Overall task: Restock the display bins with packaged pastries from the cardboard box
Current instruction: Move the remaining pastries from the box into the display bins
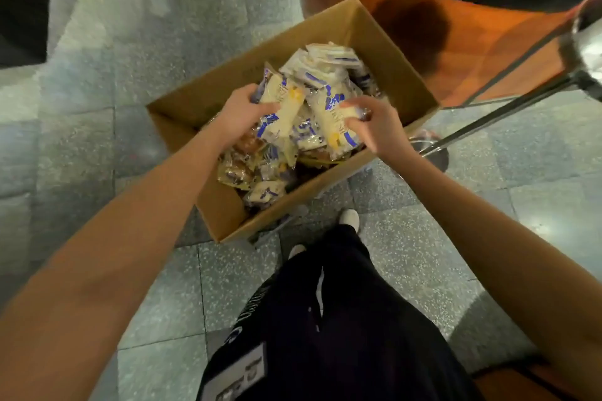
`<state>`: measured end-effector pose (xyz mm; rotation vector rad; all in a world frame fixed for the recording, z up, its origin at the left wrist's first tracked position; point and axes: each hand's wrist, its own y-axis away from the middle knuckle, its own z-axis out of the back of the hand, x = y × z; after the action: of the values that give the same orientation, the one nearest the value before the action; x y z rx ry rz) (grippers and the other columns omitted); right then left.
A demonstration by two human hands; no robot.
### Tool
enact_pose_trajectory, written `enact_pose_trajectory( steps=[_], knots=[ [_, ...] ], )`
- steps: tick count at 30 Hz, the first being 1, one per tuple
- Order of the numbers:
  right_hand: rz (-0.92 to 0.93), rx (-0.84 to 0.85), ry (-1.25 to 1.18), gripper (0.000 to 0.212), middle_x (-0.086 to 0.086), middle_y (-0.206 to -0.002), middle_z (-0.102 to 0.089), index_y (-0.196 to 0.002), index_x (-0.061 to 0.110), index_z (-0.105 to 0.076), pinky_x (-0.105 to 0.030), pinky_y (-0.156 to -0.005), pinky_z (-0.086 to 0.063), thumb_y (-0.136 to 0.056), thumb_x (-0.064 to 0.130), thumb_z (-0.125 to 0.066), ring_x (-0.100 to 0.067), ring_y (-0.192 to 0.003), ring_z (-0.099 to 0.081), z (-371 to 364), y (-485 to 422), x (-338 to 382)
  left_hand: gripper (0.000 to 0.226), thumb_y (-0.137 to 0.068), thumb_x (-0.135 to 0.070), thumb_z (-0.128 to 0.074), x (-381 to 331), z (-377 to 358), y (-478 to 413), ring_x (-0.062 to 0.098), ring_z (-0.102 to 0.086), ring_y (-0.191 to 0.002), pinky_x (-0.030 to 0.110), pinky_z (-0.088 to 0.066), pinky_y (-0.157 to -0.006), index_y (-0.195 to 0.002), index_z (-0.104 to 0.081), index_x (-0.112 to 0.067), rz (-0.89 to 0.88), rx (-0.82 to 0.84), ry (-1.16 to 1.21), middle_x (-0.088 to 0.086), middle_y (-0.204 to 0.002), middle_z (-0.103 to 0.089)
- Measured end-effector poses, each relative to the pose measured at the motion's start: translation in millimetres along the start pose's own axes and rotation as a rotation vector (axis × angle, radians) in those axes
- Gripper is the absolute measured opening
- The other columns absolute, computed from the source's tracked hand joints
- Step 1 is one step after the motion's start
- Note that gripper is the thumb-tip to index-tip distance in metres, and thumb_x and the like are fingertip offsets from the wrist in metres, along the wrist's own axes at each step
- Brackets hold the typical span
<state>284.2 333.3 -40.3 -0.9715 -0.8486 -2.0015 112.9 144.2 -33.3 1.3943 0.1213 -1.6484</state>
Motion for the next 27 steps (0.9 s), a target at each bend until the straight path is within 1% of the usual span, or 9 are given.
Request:
enact_pose_trajectory(
  steps=[4, 7, 9, 11, 14, 18, 20, 24, 27],
  knots=[
    [0.011, -0.169, 0.053, 0.023, 0.021, -0.082, -0.058, -0.110, 0.020, -0.071, -0.005, -0.062, -0.035, -0.089, 0.011, -0.065, 0.016, -0.062, -0.050, 61.7, 61.6, 11.5, 0.031, -0.090, -0.020, -0.070, -60.7, -31.1, 15.6, 0.006, -0.067, -0.082, 0.018, -0.052, -0.072, -0.118, -0.061, -0.013, -0.101, 0.152, -0.102, -0.001, -0.104, -0.069],
    [0.001, -0.286, 0.110, 0.027, 0.014, -0.083, -0.064, -0.107, 0.018, -0.073, -0.004, -0.060, -0.035, -0.085, 0.005, -0.065, 0.014, -0.063, -0.051, 112.6, 105.0, 8.9, 0.044, -0.090, -0.024, -0.069, -104.1, -73.0, 26.8, 0.017, -0.065, -0.104, 0.016, -0.047, -0.079, -0.130, -0.057, -0.009, -0.209, 0.265, -0.213, -0.001, -0.119, -0.065],
    [-0.042, -0.379, 0.123, 0.029, 0.012, -0.083, -0.063, -0.105, 0.019, -0.074, -0.006, -0.058, -0.036, -0.083, 0.003, -0.064, 0.010, -0.059, -0.052, 146.3, 133.9, 2.4, 0.046, -0.094, -0.025, -0.065, -134.7, -108.6, 36.8, 0.011, -0.055, -0.107, 0.004, -0.039, -0.070, -0.135, -0.050, -0.013, -0.305, 0.337, -0.272, -0.010, -0.122, -0.052],
    [-0.109, -0.471, 0.066, 0.026, 0.010, -0.081, -0.064, -0.103, 0.021, -0.073, -0.007, -0.056, -0.037, -0.086, 0.005, -0.063, 0.008, -0.055, -0.052, 177.2, 166.4, -7.9, 0.040, -0.095, -0.024, -0.062, -162.9, -148.1, 52.7, 0.007, -0.051, -0.091, 0.007, -0.038, -0.058, -0.132, -0.046, -0.020, -0.377, 0.401, -0.335, -0.010, -0.108, -0.050],
    [-0.158, -0.588, -0.006, 0.023, -0.004, -0.077, -0.068, -0.103, 0.013, -0.072, -0.007, -0.053, -0.035, -0.088, 0.001, -0.059, 0.005, -0.053, -0.051, 213.5, 224.9, -30.8, 0.028, -0.093, -0.016, -0.065, -193.8, -211.4, 71.0, 0.000, -0.049, -0.077, 0.020, -0.041, -0.065, -0.118, -0.052, -0.015, -0.488, 0.518, -0.411, -0.008, -0.093, -0.053],
    [-0.266, -0.697, 0.048, 0.026, 0.009, -0.071, -0.058, -0.109, 0.008, -0.070, -0.007, -0.051, -0.034, -0.087, -0.002, -0.060, 0.008, -0.052, -0.051, 253.4, 315.8, -66.8, 0.035, -0.092, -0.017, -0.066, -227.2, -300.1, 113.0, 0.012, -0.058, -0.096, 0.024, -0.045, -0.081, -0.126, -0.057, -0.013, -0.620, 0.704, -0.516, 0.001, -0.113, -0.060],
    [-0.309, -0.759, 0.127, 0.027, 0.013, -0.077, -0.058, -0.111, 0.013, -0.071, -0.006, -0.055, -0.035, -0.087, 0.004, -0.065, 0.010, -0.060, -0.054, 272.5, 366.0, -87.2, 0.039, -0.092, -0.013, -0.066, -241.8, -351.3, 144.5, 0.011, -0.059, -0.095, 0.013, -0.046, -0.075, -0.129, -0.054, -0.015, -0.673, 0.782, -0.573, -0.001, -0.113, -0.062],
    [-0.366, -0.862, 0.164, 0.027, 0.006, -0.103, -0.065, -0.109, 0.021, -0.072, -0.021, -0.068, -0.041, -0.084, 0.012, -0.071, -0.022, -0.079, -0.059, 311.2, 469.0, -130.7, 0.056, -0.088, -0.021, -0.071, -262.3, -455.3, 211.1, 0.019, -0.060, -0.098, 0.025, -0.051, -0.081, -0.139, -0.047, -0.018, -0.806, 0.846, -0.655, 0.009, -0.120, -0.057],
    [-0.426, -0.953, 0.136, 0.031, 0.007, -0.107, -0.065, -0.106, 0.022, -0.072, -0.012, -0.061, -0.038, -0.081, 0.005, -0.067, -0.010, -0.068, -0.054, 340.7, 546.0, -154.2, 0.054, -0.090, -0.022, -0.069, -275.0, -529.9, 267.2, 0.020, -0.061, -0.089, 0.025, -0.050, -0.075, -0.139, -0.045, -0.022, -0.882, 0.925, -0.647, 0.011, -0.112, -0.058]
  ],
)
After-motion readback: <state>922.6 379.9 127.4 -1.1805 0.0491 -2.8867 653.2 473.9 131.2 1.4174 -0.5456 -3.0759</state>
